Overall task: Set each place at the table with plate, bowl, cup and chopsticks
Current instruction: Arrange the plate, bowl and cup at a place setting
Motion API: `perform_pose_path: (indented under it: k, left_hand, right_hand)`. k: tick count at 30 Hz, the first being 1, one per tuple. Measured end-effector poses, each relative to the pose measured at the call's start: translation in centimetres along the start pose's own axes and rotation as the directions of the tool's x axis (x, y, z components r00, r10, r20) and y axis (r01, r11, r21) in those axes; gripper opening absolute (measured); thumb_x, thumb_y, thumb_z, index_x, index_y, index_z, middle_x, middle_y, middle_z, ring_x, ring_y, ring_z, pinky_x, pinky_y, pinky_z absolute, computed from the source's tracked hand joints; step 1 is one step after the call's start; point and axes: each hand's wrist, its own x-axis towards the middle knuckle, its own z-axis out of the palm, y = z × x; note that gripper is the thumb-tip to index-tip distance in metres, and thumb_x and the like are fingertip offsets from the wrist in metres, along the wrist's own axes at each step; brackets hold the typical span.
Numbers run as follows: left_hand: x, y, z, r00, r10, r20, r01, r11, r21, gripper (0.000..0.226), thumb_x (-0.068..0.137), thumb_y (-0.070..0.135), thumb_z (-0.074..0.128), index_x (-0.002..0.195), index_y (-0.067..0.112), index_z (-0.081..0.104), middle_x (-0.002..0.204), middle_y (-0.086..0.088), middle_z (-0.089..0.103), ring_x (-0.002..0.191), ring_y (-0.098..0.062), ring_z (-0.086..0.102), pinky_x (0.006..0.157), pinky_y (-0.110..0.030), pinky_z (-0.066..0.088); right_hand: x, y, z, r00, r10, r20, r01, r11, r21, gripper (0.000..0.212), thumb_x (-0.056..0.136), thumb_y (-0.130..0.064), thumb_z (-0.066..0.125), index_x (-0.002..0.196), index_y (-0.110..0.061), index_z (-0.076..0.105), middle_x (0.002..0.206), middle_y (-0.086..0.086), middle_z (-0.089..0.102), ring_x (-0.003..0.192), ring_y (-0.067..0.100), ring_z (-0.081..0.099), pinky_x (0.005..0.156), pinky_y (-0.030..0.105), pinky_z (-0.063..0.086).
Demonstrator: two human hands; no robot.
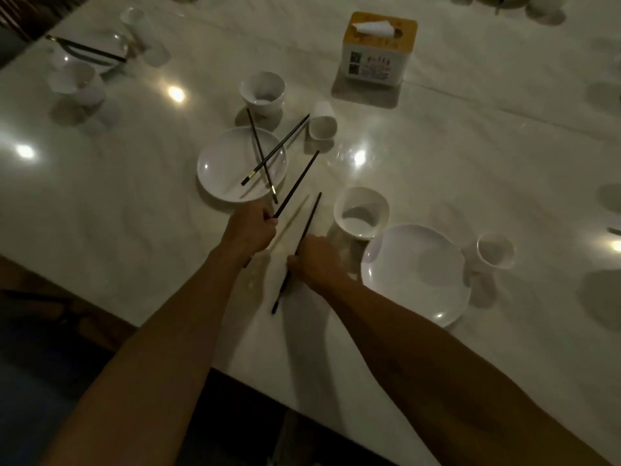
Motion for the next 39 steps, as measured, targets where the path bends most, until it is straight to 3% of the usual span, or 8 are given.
perform_pose_path:
  k: [4,9,14,18,22,28,32,39]
  left_hand:
    - [-2.3,-1.6,0.1,0.998,-0.067,0.000,0.067,0.998,0.004,0.013,0.091,0.024,0.063,0.097,0.013,0.066,0.090,-0.001,0.065,0.087,-0.017,0.061,0.075,-0.030,0.045]
    - [-3.8,-2.2,0.0,0.996,-0.092,-0.010,0.091,0.994,-0.053,0.021,0.089,0.025,0.064,0.103,0.011,0.070,0.098,-0.006,0.070,0.092,-0.020,0.065,0.079,-0.030,0.048]
    - [-5.8,1.0,1.4,0.998,-0.007,0.064,0.027,0.948,-0.317,0.017,0.088,0.022,0.066,0.101,0.011,0.071,0.094,-0.005,0.071,0.090,-0.019,0.067,0.085,-0.032,0.053]
    - [-8.1,5.5,5.2,0.984,0.069,0.162,0.007,0.904,-0.428,0.012,0.086,0.018,0.068,0.089,0.006,0.071,0.089,-0.014,0.073,0.087,-0.028,0.070,0.078,-0.037,0.055]
    - [-10.5,9.0,10.2,0.949,0.121,0.291,0.019,0.900,-0.436,0.011,0.088,0.017,0.067,0.092,0.008,0.071,0.089,-0.009,0.072,0.081,-0.022,0.069,0.065,-0.028,0.050]
    - [-11.7,10.5,14.7,0.926,0.094,0.366,0.072,0.907,-0.416,0.014,0.087,0.013,0.069,0.094,0.001,0.070,0.087,-0.013,0.072,0.076,-0.023,0.072,0.067,-0.033,0.061]
    - [-10.8,11.3,15.5,0.926,0.080,0.370,0.046,0.947,-0.319,0.013,0.087,0.015,0.070,0.090,0.002,0.072,0.079,-0.010,0.072,0.067,-0.016,0.072,0.066,-0.029,0.060]
    - [-9.4,12.6,16.1,0.914,0.062,0.401,0.030,0.975,-0.219,0.013,0.088,0.019,0.069,0.090,0.007,0.073,0.082,-0.009,0.073,0.072,-0.016,0.071,0.073,-0.033,0.060]
  right_hand:
    - [-0.5,-0.2,1.1,0.997,0.076,-0.006,-0.075,0.995,0.069,0.020,0.083,-0.018,0.068,0.071,-0.011,0.053,0.072,0.003,0.057,0.062,0.015,0.057,0.055,0.027,0.048]
    - [-1.8,-0.2,0.4,0.998,0.066,-0.017,-0.062,0.982,0.177,0.019,0.086,-0.019,0.066,0.073,-0.010,0.057,0.067,0.003,0.059,0.058,0.013,0.058,0.054,0.022,0.050]
    - [-5.2,1.6,-3.6,0.924,0.037,-0.380,0.050,0.975,0.217,0.026,0.082,-0.023,0.067,0.064,-0.005,0.066,0.057,0.005,0.063,0.050,0.017,0.061,0.051,0.029,0.051]
    - [-7.2,6.8,-6.4,0.857,0.178,-0.484,-0.040,0.959,0.281,0.031,0.082,-0.029,0.067,0.061,-0.007,0.068,0.056,0.005,0.066,0.051,0.016,0.065,0.056,0.035,0.057]
    - [-8.7,12.2,-7.1,0.842,0.348,-0.412,-0.202,0.911,0.358,0.030,0.084,-0.022,0.066,0.067,0.003,0.069,0.064,0.014,0.070,0.057,0.024,0.070,0.062,0.042,0.061]
    - [-9.8,17.4,-6.0,0.864,0.450,-0.225,-0.377,0.875,0.302,0.020,0.083,-0.019,0.066,0.083,0.001,0.069,0.071,0.010,0.069,0.063,0.021,0.069,0.066,0.035,0.061]
    - [-9.3,18.3,-5.7,0.870,0.456,-0.191,-0.394,0.873,0.289,0.017,0.083,-0.020,0.068,0.083,-0.003,0.068,0.073,0.009,0.070,0.064,0.020,0.070,0.068,0.034,0.061]
    - [-8.7,19.1,-5.9,0.882,0.394,-0.259,-0.325,0.906,0.271,0.018,0.087,-0.023,0.069,0.083,-0.006,0.074,0.076,0.007,0.072,0.062,0.014,0.066,0.059,0.022,0.054]
